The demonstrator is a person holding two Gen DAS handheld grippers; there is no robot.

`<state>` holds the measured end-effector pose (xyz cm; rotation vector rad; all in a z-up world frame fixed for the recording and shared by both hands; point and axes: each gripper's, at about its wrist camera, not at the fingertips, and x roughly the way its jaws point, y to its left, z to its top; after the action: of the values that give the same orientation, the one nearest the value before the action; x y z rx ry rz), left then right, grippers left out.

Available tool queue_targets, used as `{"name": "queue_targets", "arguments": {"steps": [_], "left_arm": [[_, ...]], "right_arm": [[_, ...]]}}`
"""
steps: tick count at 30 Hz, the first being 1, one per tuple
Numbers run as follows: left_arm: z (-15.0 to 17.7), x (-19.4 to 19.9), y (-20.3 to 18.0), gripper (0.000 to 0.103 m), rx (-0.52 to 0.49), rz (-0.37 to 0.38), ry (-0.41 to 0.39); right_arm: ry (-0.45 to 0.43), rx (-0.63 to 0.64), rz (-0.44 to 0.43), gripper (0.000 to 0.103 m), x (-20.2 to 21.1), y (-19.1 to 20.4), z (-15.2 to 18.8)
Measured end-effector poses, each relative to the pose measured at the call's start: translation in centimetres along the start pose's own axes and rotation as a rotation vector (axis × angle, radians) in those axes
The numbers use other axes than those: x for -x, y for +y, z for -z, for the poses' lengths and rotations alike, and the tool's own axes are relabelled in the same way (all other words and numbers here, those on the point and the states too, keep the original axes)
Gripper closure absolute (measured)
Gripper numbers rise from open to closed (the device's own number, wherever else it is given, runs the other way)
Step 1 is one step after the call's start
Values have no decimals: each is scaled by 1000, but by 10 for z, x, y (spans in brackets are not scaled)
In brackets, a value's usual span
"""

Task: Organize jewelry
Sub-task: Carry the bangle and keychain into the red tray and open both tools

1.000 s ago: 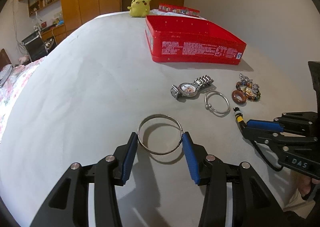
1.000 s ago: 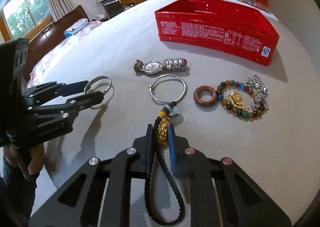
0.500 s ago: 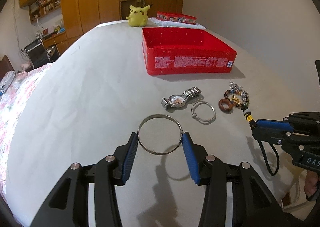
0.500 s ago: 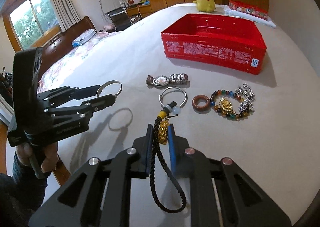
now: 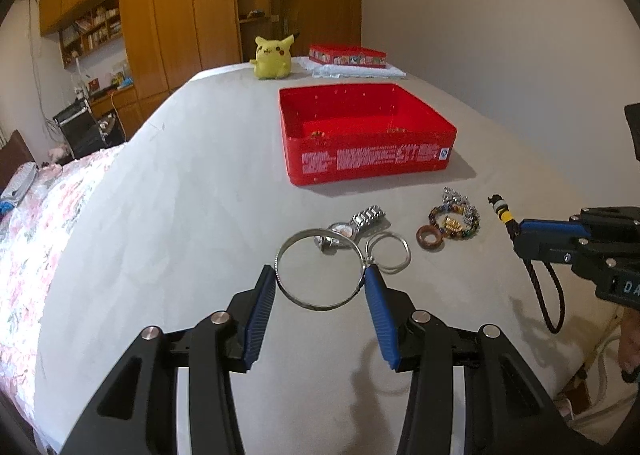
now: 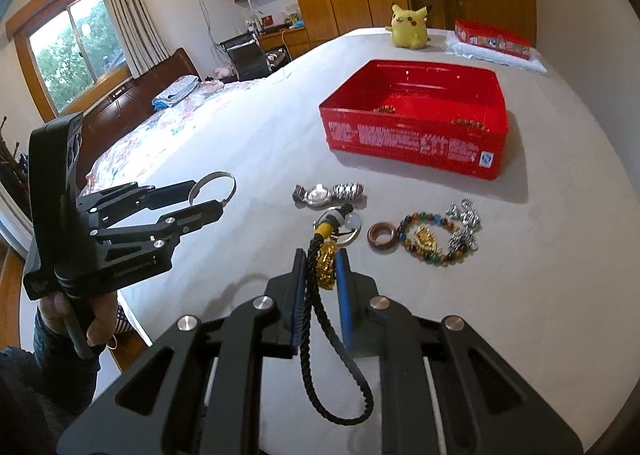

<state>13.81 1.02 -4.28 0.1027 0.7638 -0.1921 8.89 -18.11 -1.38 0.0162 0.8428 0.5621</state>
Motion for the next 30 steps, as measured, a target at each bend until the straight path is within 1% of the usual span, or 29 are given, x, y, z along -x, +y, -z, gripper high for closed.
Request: {"name": "queue_targets", "arguments": {"steps": [7,17,22,30], "left_arm": [[-15,11,-6,57,-30,-8,-34],[-44,18,-10,57,-72,-14,-77],[-60,12,-12,57,-92,-18,-87],[-91,-7,-9,57,-111,2,-88]], "right_arm": [[-14,15,-12,90,12,-6,-17],[-30,41,-4,90,20,-18,-47],[-34,46,-2,90,20,-29,-66],[-23,38,-12,90,9,-53,-105]]}}
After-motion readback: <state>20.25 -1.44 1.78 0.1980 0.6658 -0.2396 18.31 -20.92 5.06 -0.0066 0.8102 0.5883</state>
